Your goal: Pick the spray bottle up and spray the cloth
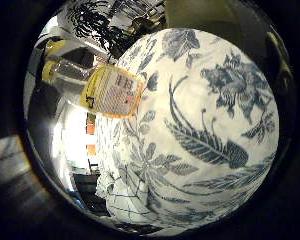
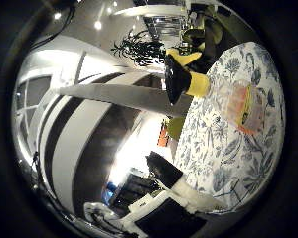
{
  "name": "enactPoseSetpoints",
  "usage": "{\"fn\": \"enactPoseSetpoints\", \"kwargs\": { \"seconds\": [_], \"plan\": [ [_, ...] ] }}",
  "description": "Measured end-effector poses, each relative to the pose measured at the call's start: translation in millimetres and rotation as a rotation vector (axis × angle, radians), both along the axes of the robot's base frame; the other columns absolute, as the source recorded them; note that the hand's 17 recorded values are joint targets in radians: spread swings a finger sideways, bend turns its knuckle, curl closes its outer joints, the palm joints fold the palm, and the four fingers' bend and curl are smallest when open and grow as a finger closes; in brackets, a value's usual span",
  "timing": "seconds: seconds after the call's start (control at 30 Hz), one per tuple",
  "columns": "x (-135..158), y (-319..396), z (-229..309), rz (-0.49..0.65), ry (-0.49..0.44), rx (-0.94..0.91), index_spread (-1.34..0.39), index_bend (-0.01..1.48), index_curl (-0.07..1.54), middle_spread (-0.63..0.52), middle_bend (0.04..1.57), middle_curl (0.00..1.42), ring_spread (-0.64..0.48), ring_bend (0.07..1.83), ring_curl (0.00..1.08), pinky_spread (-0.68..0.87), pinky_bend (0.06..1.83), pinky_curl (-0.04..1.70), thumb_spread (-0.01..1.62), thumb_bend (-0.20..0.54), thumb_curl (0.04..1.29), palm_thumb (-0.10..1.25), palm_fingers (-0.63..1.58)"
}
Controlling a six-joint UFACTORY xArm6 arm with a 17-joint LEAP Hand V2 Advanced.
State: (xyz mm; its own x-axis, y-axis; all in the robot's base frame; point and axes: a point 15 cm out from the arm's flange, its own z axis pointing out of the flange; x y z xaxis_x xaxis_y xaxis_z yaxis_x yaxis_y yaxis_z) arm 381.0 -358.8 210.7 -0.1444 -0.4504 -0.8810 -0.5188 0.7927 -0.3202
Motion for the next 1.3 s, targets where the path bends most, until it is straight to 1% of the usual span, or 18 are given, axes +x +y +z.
{"fn": "enactPoseSetpoints", "kwargs": {
  "seconds": [0.23,0.4,0.83,1.03,1.13,1.23,1.3],
  "plan": [
    [25,-9,7,0.011,-0.003,-0.012,-0.10,0.15,0.26,0.22,0.23,0.34,0.20,0.41,0.27,0.33,0.42,0.30,1.03,-0.025,0.31,0.54,0.07],
    [38,-11,5,0.014,0.010,-0.029,-0.10,0.15,0.26,0.22,0.23,0.34,0.20,0.41,0.27,0.33,0.42,0.30,1.03,-0.025,0.31,0.54,0.07],
    [66,19,-3,0.079,0.027,-0.032,-0.10,0.15,0.26,0.22,0.23,0.34,0.20,0.41,0.27,0.33,0.41,0.30,1.03,-0.023,0.31,0.56,0.07],
    [77,28,-6,0.093,0.039,-0.052,-0.11,0.15,0.26,0.21,0.26,0.35,0.20,0.42,0.27,0.33,0.40,0.30,1.03,-0.018,0.32,0.61,0.11],
    [83,31,-7,0.098,0.046,-0.068,-0.13,0.16,0.27,0.16,0.31,0.37,0.19,0.43,0.27,0.33,0.35,0.29,1.02,-0.018,0.33,0.65,0.18],
    [90,38,-9,0.114,0.051,-0.080,-0.15,0.17,0.28,0.07,0.37,0.38,0.17,0.45,0.27,0.33,0.32,0.28,1.03,-0.016,0.35,0.69,0.28],
    [94,43,-10,0.124,0.054,-0.086,-0.17,0.16,0.29,0.01,0.39,0.39,0.11,0.50,0.29,0.30,0.33,0.28,1.02,-0.015,0.38,0.74,0.37]
  ]
}}
